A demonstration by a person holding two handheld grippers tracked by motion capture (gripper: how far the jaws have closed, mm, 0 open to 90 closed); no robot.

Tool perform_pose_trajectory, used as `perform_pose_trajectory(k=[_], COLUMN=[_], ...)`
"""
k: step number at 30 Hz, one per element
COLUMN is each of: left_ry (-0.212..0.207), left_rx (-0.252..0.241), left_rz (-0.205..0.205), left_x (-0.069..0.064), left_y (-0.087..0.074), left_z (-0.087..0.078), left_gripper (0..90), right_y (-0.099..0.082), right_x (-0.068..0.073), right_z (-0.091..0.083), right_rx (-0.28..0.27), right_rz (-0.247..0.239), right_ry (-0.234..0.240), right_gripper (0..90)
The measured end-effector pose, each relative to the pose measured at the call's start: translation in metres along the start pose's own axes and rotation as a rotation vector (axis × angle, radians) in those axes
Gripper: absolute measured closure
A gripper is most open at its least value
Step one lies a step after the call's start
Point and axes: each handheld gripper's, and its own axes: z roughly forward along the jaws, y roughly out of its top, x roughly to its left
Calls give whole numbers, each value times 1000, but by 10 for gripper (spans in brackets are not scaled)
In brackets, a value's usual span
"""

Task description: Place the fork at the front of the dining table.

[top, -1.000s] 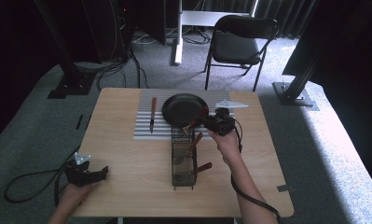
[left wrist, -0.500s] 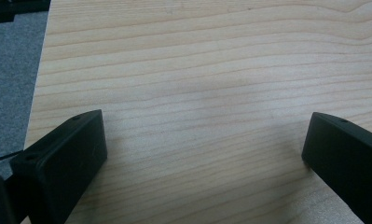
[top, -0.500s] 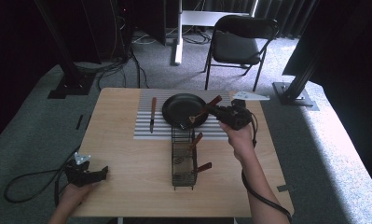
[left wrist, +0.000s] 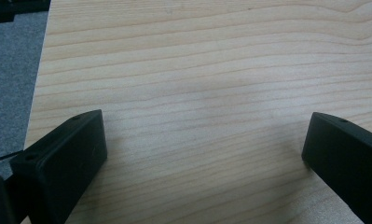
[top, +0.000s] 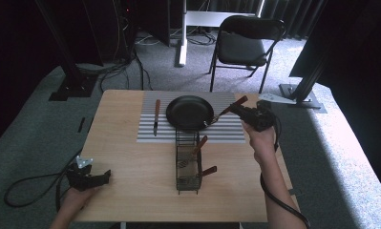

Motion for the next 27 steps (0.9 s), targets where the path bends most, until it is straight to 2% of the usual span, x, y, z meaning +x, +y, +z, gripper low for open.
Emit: perform_pose_trajectory(k=[6,8,13,16,21,27], left_ry=[0,0,-1,-1,-1,0], left_rx=[1,1,1,0,1,1], left_rz=[0,-1,-1,-1,-1,-1], left_x=[0,0,0,0,0,0], left_y=[0,0,0,0,0,0], left_z=[0,0,0,0,0,0], left_gripper=[0,0,0,0,0,0], right_y=[-22,-29,-42,-48,-55,-56], right_x=[-24,-29,-36,-39,-38,-38], right_z=[5,9,21,30,47,57], right_rx=[64,84,142,169,210,217], right_rz=[6,10,-16,-9,-13,-8], right_ry=[-128,-165,-265,-297,-313,-327], right_gripper=[809,809,809,809,809,809])
